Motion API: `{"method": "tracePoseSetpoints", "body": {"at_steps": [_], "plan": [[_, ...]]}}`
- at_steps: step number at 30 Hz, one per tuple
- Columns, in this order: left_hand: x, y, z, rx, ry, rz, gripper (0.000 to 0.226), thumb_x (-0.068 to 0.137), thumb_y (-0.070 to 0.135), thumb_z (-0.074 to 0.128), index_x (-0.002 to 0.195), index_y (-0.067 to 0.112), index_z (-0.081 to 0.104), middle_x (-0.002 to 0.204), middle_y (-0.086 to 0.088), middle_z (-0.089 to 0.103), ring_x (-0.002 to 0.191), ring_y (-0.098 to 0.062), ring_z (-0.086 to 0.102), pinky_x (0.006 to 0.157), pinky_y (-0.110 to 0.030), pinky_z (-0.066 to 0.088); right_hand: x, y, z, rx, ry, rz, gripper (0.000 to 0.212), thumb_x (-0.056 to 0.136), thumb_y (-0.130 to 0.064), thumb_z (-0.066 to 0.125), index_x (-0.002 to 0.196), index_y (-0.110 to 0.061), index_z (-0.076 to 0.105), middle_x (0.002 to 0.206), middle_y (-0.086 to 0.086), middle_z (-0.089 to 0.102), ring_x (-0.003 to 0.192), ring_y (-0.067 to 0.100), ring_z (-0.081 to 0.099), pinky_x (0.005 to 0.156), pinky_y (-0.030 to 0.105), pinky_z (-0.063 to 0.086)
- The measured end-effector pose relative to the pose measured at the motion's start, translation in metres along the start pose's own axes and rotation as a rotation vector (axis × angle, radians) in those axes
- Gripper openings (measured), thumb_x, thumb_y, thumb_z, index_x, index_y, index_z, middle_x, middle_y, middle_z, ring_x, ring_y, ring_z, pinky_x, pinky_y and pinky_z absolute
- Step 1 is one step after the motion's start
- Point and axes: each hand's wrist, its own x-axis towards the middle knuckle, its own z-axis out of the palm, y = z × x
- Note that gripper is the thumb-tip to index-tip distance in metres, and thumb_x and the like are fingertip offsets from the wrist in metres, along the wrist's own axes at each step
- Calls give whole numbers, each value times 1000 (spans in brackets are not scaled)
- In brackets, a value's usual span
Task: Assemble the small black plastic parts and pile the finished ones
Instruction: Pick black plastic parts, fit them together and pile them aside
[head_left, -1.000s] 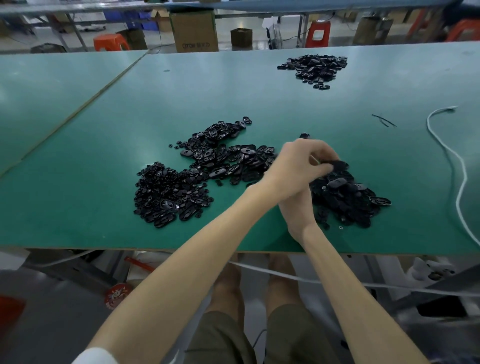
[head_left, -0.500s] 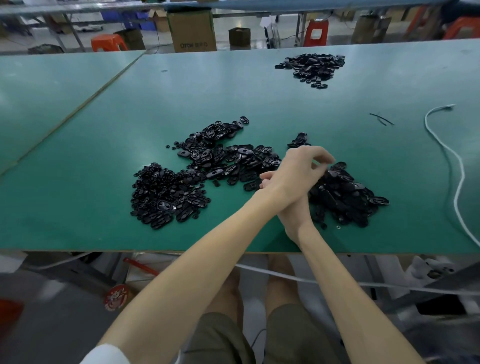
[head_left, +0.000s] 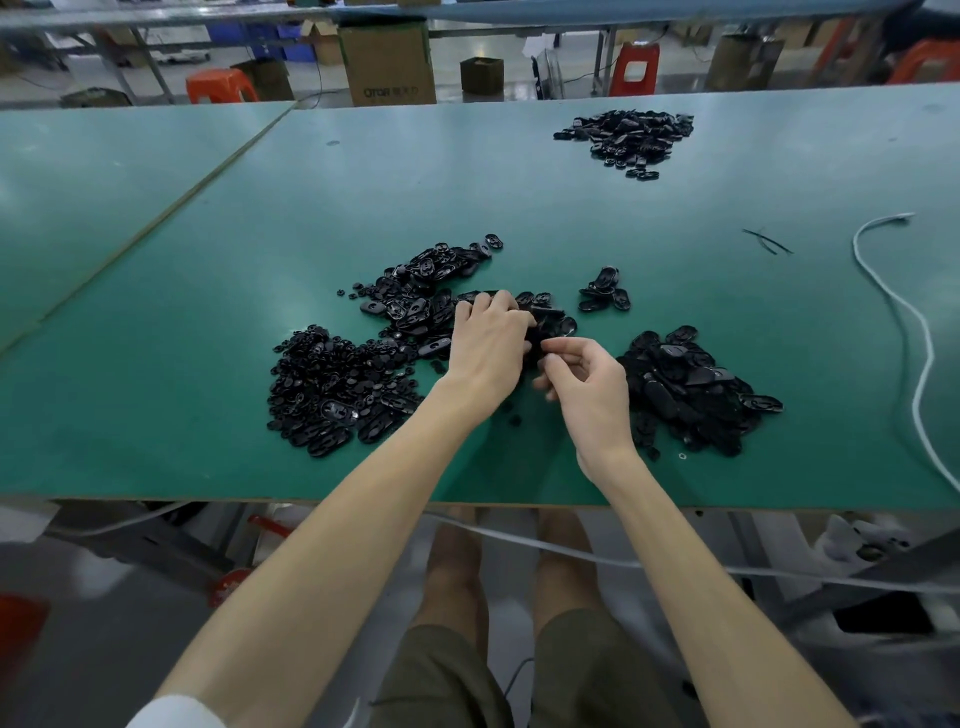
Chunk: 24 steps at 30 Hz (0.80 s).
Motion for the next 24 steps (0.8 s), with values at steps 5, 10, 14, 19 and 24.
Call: {"method": "tracePoseSetpoints", "body": {"at_steps": [5, 10, 14, 19, 24], "plan": [[-6, 0, 1, -90, 101, -48, 27, 103, 36, 55, 122, 25, 71, 133, 2, 57, 127, -23, 45, 107, -40, 24, 0, 1, 1, 9, 6, -4, 18, 97, -1, 61, 99, -16, 70, 80, -5, 73, 68, 9, 69, 61, 23, 53], [-11, -3, -3, -294, 132, -118, 22, 98, 26, 61, 115, 22, 74, 127, -1, 62, 123, -21, 49, 98, -37, 22, 1, 2, 0, 8, 10, -11, 17, 98, -2, 61, 104, -15, 70, 83, -2, 72, 69, 8, 70, 63, 22, 53], [-16, -5, -7, -433, 143, -153, 15, 94, 25, 68, 107, 24, 73, 117, 4, 66, 115, -18, 54, 89, -32, 21, 2, 3, 0, 14, 17, -17, 16, 99, -3, 61, 103, -16, 70, 84, -2, 73, 69, 7, 70, 63, 21, 53], [-22, -8, -18, -657, 103, -205, 15, 91, 27, 74, 87, 35, 63, 77, 21, 64, 89, -9, 67, 104, -41, 35, 3, 5, -1, 15, 32, -11, 13, 100, -7, 62, 105, -17, 69, 90, 0, 74, 70, 9, 71, 65, 24, 54], [-22, -14, -27, -879, 6, -240, 13, 90, 19, 78, 99, 10, 75, 97, -5, 77, 100, -28, 71, 105, -54, 46, 4, 5, -1, 75, 68, -9, 12, 100, -14, 66, 111, -18, 63, 97, 4, 71, 70, 10, 71, 65, 24, 54]]}}
